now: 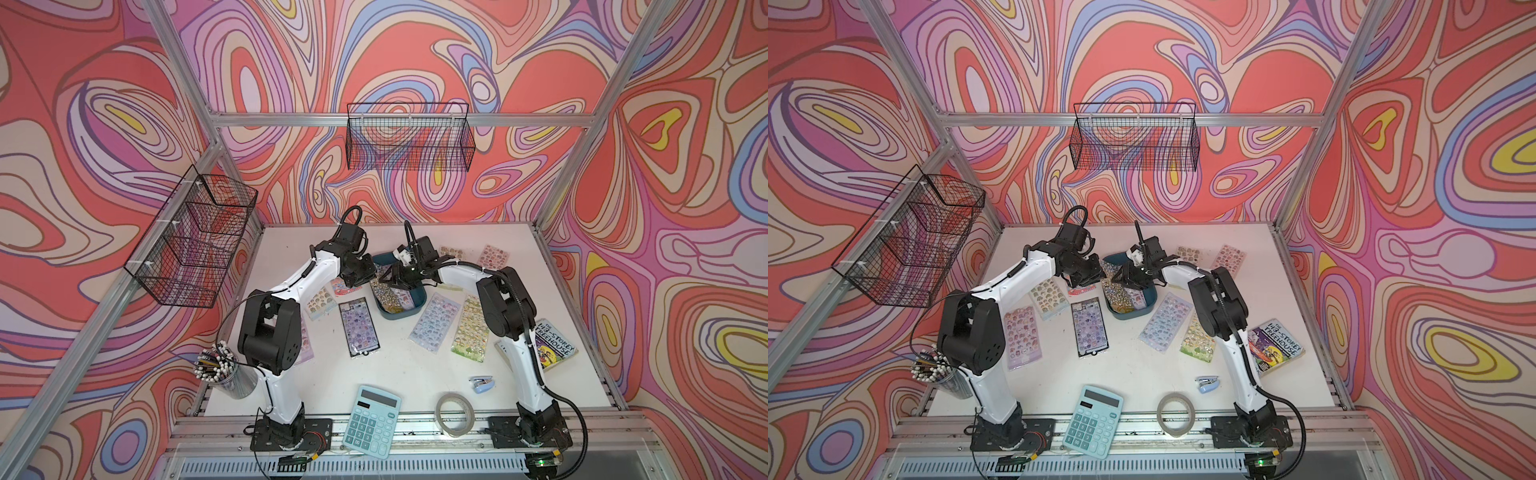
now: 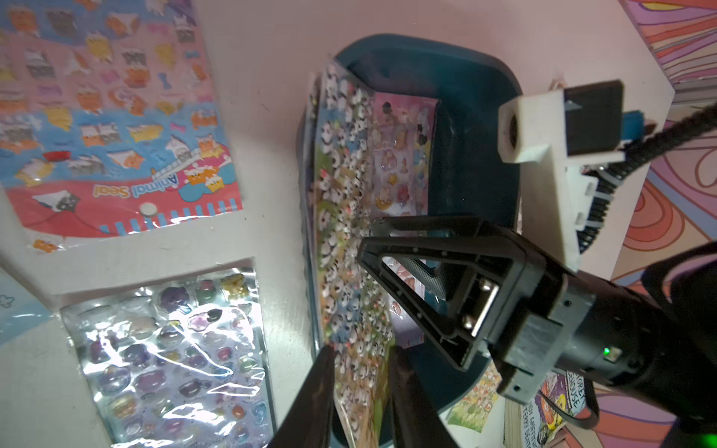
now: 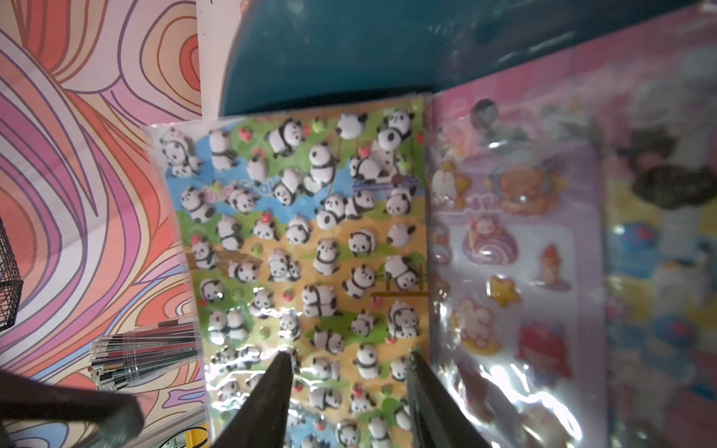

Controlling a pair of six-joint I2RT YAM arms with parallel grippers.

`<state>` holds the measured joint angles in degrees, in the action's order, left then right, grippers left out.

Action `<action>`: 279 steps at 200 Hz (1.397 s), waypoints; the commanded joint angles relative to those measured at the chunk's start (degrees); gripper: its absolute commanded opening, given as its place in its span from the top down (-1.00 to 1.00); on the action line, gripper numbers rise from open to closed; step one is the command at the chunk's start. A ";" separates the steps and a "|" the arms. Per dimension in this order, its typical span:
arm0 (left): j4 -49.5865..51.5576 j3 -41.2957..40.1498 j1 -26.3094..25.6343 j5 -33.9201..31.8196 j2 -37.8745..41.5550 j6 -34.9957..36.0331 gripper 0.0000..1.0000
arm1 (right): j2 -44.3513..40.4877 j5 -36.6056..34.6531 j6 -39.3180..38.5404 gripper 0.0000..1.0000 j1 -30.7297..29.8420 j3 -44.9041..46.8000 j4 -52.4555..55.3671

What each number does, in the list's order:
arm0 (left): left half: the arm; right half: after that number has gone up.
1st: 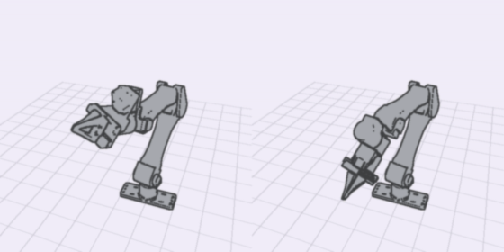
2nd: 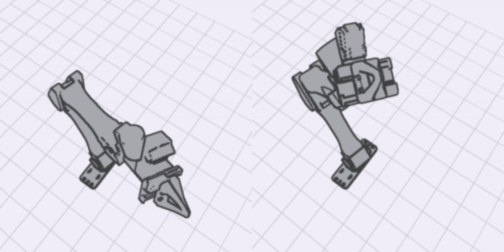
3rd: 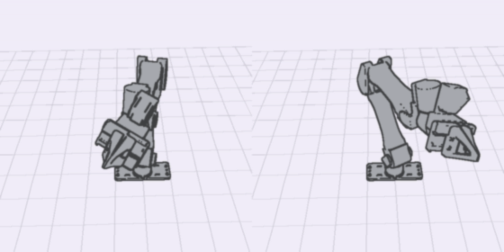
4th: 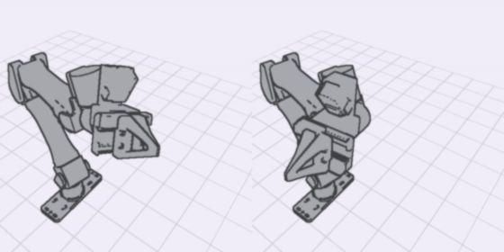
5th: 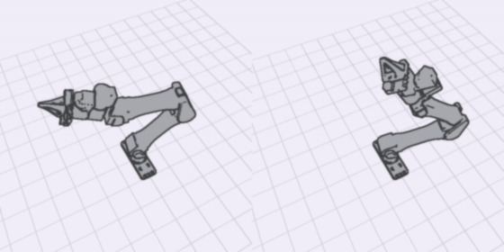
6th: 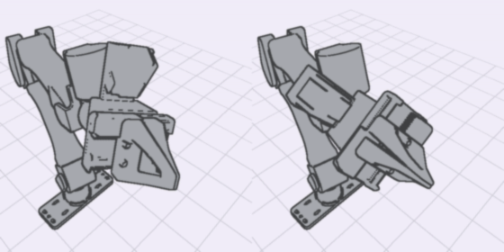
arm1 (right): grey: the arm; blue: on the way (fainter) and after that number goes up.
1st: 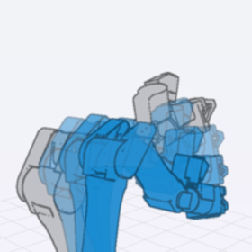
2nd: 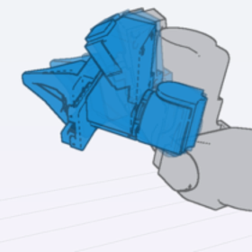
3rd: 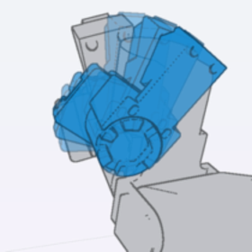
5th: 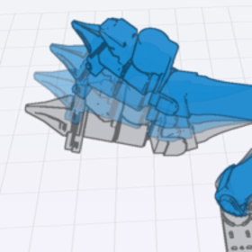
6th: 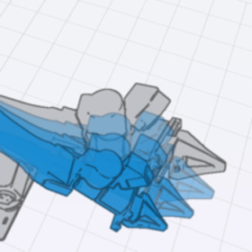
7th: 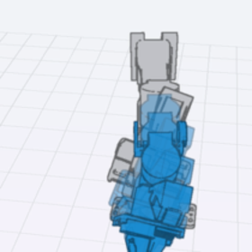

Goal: Take the stickers out of the storage box
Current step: Pick up the sticker from the storage box.

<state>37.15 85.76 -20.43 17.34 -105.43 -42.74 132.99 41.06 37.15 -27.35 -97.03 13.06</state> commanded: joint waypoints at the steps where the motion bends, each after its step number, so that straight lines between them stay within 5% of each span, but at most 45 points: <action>1: 4.02 -0.46 -1.16 -0.77 1.88 -0.79 0.38 | -0.19 -1.15 -0.08 0.00 0.07 1.39 0.15; 219: 4.43 -4.37 -5.85 -4.53 1.39 -5.07 0.32 | -0.10 -1.07 -0.87 0.00 0.05 1.41 0.13; 279: 1.67 -3.15 -5.85 -3.19 -0.93 -6.57 0.56 | 0.17 -0.90 -1.43 0.00 0.07 1.15 0.92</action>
<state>39.46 81.34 -25.96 14.41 -104.86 -47.90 132.99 41.06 36.47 -27.35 -96.42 12.23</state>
